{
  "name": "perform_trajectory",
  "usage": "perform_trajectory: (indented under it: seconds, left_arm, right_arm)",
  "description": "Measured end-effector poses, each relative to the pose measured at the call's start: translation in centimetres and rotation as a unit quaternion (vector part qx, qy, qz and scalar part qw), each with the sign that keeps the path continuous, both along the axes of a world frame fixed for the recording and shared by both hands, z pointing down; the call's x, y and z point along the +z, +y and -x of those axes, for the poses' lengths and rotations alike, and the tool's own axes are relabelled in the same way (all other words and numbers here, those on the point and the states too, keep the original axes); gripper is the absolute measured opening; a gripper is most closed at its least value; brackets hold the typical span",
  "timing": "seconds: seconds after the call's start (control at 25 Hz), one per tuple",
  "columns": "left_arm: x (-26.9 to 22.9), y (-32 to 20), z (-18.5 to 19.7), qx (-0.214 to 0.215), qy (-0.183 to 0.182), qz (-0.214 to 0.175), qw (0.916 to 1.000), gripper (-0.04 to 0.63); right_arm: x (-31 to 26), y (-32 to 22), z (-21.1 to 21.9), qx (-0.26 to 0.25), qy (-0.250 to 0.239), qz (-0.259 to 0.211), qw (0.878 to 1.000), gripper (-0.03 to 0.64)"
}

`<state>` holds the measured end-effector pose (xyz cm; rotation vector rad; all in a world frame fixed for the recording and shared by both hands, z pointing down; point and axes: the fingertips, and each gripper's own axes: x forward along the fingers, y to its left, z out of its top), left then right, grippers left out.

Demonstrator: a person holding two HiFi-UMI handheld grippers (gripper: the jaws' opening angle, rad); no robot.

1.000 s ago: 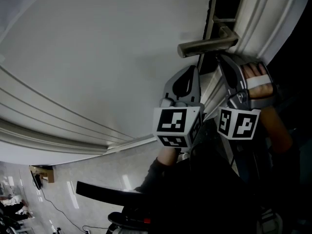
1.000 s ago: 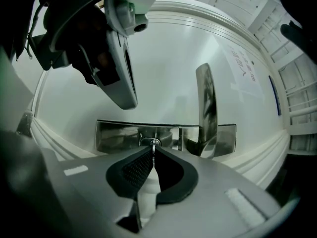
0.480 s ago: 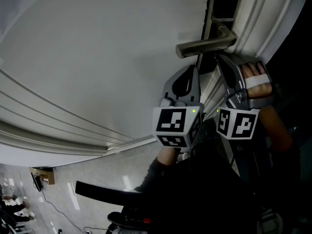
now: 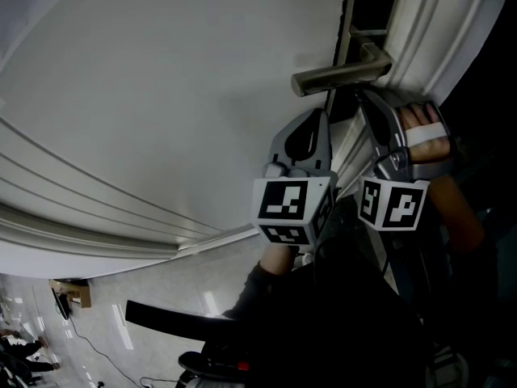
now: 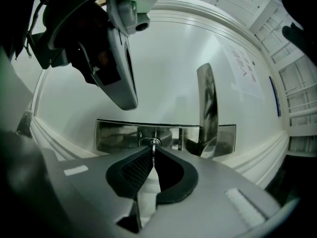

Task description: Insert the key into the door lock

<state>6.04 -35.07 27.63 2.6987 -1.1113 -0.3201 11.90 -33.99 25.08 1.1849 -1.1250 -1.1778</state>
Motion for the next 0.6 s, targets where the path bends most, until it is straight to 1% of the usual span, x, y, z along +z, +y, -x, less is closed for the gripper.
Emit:
perform_trajectory:
  seconds: [0.6]
  left_arm:
    - [-0.13,0.08,0.06,0.005,0.005,0.001,1.0,0.0]
  right_arm:
    - [-0.12,-0.02,0.1,0.001,-0.001,-0.002,1.0,0.011]
